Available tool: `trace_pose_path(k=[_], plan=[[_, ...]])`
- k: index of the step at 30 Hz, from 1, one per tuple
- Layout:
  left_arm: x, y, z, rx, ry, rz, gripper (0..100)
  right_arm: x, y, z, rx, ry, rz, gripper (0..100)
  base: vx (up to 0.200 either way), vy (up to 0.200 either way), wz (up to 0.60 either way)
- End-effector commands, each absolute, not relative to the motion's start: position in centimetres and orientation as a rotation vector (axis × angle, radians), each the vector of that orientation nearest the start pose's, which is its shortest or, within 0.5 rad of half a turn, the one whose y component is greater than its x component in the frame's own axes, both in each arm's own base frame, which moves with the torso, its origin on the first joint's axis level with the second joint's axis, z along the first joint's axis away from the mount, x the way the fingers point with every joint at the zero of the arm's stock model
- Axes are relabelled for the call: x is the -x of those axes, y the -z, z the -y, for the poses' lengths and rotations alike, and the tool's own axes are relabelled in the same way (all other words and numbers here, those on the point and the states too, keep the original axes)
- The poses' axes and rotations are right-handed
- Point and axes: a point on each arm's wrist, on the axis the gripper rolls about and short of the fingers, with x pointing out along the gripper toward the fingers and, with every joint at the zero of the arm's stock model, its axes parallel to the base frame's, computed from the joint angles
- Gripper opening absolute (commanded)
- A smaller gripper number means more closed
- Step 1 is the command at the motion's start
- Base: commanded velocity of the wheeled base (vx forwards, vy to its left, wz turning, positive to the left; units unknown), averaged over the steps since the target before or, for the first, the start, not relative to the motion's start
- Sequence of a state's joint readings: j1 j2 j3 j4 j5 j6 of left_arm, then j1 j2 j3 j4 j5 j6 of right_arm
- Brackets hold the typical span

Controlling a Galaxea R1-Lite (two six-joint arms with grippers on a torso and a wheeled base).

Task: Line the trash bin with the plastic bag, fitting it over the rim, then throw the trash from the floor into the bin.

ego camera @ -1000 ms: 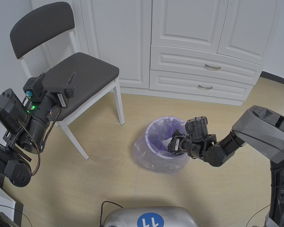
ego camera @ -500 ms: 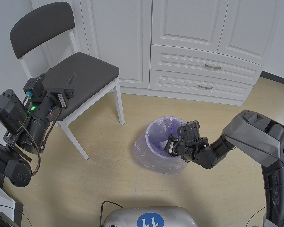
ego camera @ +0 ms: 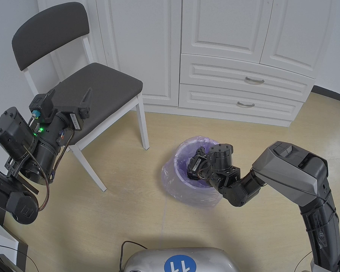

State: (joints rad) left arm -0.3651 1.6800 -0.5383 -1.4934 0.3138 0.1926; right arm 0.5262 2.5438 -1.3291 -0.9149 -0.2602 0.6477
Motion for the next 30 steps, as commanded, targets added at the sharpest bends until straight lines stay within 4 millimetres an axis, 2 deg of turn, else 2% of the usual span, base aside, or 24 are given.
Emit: trace_pose_path(k=[1,5,11,15,18,25,30], plan=[[-25.4,-20.5,9.0,-0.075,0.018,0.333,100,-41.3,0.8,-23.2,-0.495,-0.152,-0.382,0,0.000,0.000,0.00],[-25.4,-20.5,9.0,-0.075,0.018,0.333,100,-40.8,0.5,-22.7,-0.418,-0.152,-0.401,0,0.000,0.000,0.00],[-25.4,-20.5,9.0,-0.076,0.018,0.334,100,-40.1,-2.0,-22.4,-0.381,-0.140,-0.460,0,0.000,0.000,0.00],[-25.4,-20.5,9.0,-0.076,0.018,0.333,100,-40.1,-2.5,-22.4,-0.384,-0.126,-0.504,0,0.000,0.000,0.00],[-25.4,-20.5,9.0,-0.078,0.019,0.332,100,-40.5,-2.2,-22.7,-0.425,-0.100,-0.558,0,0.000,0.000,0.00],[-25.5,-20.5,9.0,-0.077,0.018,0.332,100,-42.4,1.3,-23.7,-0.500,-0.005,-0.703,0,0.000,0.000,0.00],[-25.5,-20.5,9.0,-0.078,0.019,0.332,100,-43.2,1.5,-23.9,-0.546,0.038,-0.735,0,0.000,0.000,0.00]])
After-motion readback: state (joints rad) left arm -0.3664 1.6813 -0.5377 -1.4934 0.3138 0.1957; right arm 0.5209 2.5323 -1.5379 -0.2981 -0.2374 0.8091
